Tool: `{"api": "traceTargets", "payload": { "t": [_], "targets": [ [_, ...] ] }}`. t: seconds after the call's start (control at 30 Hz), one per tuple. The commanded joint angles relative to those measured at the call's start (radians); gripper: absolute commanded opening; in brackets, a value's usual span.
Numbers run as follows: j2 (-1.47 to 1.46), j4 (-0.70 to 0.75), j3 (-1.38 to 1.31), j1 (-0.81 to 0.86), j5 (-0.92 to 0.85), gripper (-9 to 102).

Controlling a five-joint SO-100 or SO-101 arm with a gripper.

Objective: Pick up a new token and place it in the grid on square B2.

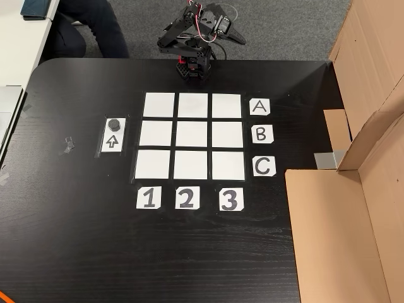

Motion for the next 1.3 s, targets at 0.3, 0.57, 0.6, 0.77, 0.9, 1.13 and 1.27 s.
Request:
{"api": "traceTargets", "payload": {
  "t": [0.3, 0.57, 0.6, 0.77, 0.9, 1.13, 1.27],
  "targets": [
    [0.005, -0.028, -0.002, 0.044, -0.005, 0],
    [0.003, -0.032, 0.012, 0.114, -0.011, 0],
    [0.003, -0.032, 0.015, 0.135, -0.011, 0],
    [0.003, -0.034, 0.034, 0.265, -0.015, 0],
    [0.003, -0.040, 0.055, 0.405, -0.023, 0],
    [0.002, -0.031, 0.060, 0.647, -0.048, 0],
    [0.002, -0.011, 0.026, 0.715, -0.074, 0]
  ]
}}
